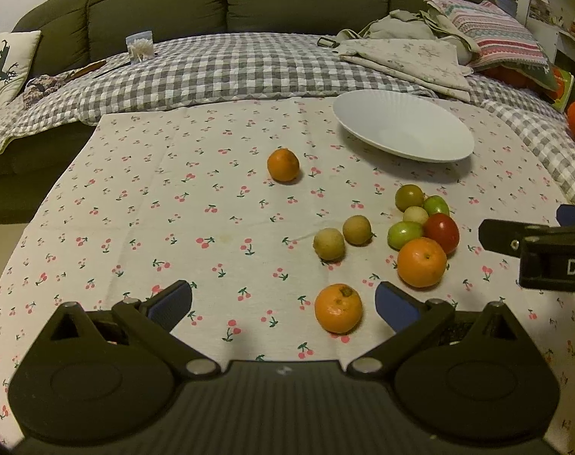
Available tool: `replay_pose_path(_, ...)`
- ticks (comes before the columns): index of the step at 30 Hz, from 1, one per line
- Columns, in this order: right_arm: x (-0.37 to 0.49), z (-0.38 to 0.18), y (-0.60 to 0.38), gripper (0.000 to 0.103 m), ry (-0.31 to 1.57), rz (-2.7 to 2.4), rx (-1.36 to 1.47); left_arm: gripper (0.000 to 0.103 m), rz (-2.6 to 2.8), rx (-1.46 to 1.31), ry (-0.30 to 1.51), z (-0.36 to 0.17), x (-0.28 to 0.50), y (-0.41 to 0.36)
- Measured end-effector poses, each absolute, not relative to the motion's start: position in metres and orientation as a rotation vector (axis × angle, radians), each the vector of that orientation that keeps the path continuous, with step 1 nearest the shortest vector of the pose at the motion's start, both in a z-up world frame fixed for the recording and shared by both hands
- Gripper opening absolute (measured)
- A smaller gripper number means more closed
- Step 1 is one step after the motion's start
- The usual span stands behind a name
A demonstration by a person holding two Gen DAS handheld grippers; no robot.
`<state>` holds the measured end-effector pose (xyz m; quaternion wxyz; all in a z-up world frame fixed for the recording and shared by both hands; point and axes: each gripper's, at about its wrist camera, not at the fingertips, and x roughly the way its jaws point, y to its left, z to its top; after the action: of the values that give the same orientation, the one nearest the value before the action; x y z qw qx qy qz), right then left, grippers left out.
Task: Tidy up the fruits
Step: 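Move both tools toward the fruit pile on the cloth, then grasp the large orange with the right tool while the left tool grasps a small orange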
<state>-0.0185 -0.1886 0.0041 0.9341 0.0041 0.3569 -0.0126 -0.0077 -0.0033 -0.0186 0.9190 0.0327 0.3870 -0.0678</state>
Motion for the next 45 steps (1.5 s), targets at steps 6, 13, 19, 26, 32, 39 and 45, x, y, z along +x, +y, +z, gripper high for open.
replay_pose_path(6, -0.019, 0.003, -0.190, 0.103, 0.732, -0.032, 0.011, 0.102, -0.146, 0.067, 0.799, -0.020, -0.008, -0.005)
replay_pose_path(13, -0.017, 0.000, -0.188, 0.103, 0.746, -0.032, 0.004, 0.102, -0.161, 0.074, 0.806, -0.023, -0.010, -0.008)
replay_pose_path(19, -0.015, -0.005, -0.187, 0.103, 0.764, -0.032, -0.002, 0.102, -0.177, 0.078, 0.825, -0.028, -0.010, -0.010)
replay_pose_path(26, -0.008, -0.014, -0.196, 0.103, 0.808, -0.007, 0.055, 0.100, -0.170, 0.068, 0.847, -0.034, -0.005, -0.007)
replay_pose_path(32, -0.001, -0.024, -0.210, 0.103, 0.872, 0.009, 0.161, 0.097, -0.182, 0.076, 0.856, -0.041, -0.005, -0.007)
replay_pose_path(39, 0.005, -0.032, -0.210, 0.101, 0.895, 0.051, 0.205, 0.083, -0.201, 0.101, 0.848, -0.049, 0.000, -0.016)
replay_pose_path(45, 0.008, -0.037, -0.196, 0.094, 0.902, 0.109, 0.188, 0.067, -0.221, 0.084, 0.868, -0.057, 0.008, -0.021)
